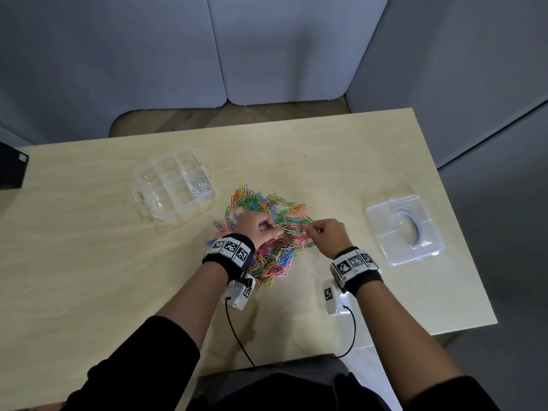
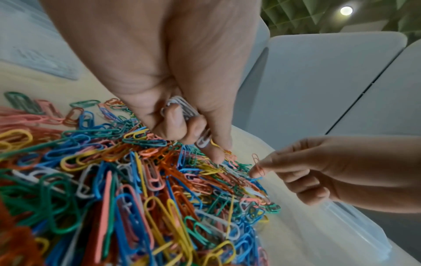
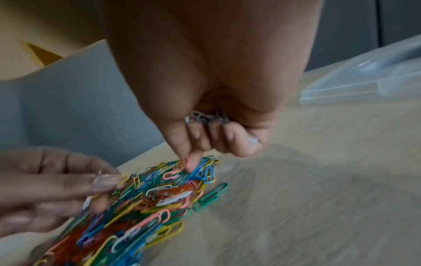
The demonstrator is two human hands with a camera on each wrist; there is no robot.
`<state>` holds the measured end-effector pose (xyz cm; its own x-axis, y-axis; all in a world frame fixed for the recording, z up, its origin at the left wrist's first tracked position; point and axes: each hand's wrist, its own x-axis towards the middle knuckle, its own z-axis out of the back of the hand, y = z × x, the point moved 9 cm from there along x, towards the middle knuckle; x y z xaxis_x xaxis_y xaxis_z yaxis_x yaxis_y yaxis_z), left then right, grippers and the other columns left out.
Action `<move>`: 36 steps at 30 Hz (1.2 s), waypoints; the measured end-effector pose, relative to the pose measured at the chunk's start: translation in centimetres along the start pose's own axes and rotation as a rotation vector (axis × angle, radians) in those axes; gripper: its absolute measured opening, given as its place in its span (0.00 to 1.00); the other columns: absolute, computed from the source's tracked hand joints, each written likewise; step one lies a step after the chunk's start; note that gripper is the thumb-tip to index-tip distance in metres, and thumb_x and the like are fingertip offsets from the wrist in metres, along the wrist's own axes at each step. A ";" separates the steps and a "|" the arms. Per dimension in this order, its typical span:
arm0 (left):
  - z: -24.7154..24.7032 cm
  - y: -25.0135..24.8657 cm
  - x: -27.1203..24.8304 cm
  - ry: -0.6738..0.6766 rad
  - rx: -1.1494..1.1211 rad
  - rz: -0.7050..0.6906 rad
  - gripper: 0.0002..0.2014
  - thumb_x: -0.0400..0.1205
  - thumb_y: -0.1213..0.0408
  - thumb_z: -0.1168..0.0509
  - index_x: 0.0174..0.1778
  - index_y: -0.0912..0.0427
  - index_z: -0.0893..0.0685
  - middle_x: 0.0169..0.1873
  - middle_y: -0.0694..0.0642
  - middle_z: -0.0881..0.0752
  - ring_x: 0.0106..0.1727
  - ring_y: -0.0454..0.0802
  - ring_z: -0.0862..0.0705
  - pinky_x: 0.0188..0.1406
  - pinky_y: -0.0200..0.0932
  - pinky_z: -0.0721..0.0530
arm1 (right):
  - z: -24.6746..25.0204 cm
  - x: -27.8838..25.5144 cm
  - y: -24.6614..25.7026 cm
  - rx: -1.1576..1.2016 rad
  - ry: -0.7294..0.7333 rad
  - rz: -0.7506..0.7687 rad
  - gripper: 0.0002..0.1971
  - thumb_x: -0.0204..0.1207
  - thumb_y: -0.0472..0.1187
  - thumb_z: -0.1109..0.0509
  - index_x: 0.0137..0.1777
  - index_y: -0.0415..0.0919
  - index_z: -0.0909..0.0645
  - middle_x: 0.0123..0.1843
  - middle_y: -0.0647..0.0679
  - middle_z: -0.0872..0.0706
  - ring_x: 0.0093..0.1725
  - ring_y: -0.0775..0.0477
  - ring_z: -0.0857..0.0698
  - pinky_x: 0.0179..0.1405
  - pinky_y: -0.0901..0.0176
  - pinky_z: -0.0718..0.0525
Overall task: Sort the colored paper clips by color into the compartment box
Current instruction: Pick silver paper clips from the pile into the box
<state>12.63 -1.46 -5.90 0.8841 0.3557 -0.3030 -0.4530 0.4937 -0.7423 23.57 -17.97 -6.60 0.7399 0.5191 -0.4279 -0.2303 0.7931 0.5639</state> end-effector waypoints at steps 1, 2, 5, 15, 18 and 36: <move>-0.1 -0.1 -0.1 0.012 -0.013 -0.003 0.08 0.77 0.56 0.25 0.44 0.57 0.09 0.36 0.46 0.10 0.40 0.42 0.14 0.47 0.41 0.17 | 0.4 0.0 -0.3 -0.025 -0.023 -0.012 0.12 0.81 0.49 0.29 0.51 0.42 0.08 0.31 0.52 0.15 0.36 0.49 0.17 0.42 0.61 0.24; -0.2 -0.1 -0.1 0.024 -0.024 -0.001 0.07 0.79 0.56 0.27 0.46 0.55 0.08 0.36 0.44 0.09 0.39 0.40 0.13 0.47 0.43 0.15 | 0.7 -0.1 -0.4 -0.071 -0.050 -0.027 0.11 0.79 0.48 0.27 0.54 0.44 0.09 0.34 0.50 0.13 0.42 0.46 0.14 0.44 0.61 0.22; -0.8 -0.1 -0.3 0.056 -0.070 0.032 0.10 0.83 0.56 0.31 0.53 0.56 0.08 0.35 0.44 0.08 0.20 0.38 0.22 0.23 0.36 0.22 | 1.5 -0.6 0.0 -0.119 -0.128 -0.054 0.10 0.72 0.48 0.22 0.53 0.52 0.12 0.34 0.55 0.18 0.42 0.46 0.15 0.42 0.61 0.21; 0.7 -0.4 0.1 -0.047 0.031 0.114 0.15 0.89 0.69 0.45 0.59 0.61 0.13 0.31 0.53 0.14 0.22 0.37 0.26 0.21 0.25 0.29 | -2.8 0.7 3.7 -0.293 0.047 0.131 0.11 0.77 0.53 0.27 0.51 0.48 0.11 0.52 0.49 0.10 0.50 0.46 0.13 0.51 0.53 0.14; 0.6 -0.3 0.3 -0.086 0.040 0.139 0.17 0.88 0.71 0.49 0.56 0.57 0.14 0.29 0.48 0.19 0.18 0.44 0.32 0.14 0.31 0.35 | -2.5 0.7 2.9 -0.144 0.082 0.156 0.11 0.77 0.51 0.25 0.46 0.43 0.11 0.49 0.49 0.10 0.48 0.50 0.15 0.51 0.56 0.18; -3.3 -2.6 2.2 0.062 0.357 0.045 0.06 0.80 0.56 0.28 0.48 0.50 0.09 0.49 0.45 0.09 0.51 0.47 0.12 0.53 0.44 0.14 | -2.3 -0.2 -3.8 0.782 0.259 -0.232 0.05 0.75 0.35 0.23 0.49 0.34 0.09 0.49 0.39 0.08 0.35 0.49 0.11 0.47 0.53 0.13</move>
<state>16.12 -4.58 -6.56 0.8625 0.3405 -0.3745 -0.4938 0.7282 -0.4753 22.81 -20.35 -10.24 0.5248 0.5028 -0.6869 0.4816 0.4899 0.7266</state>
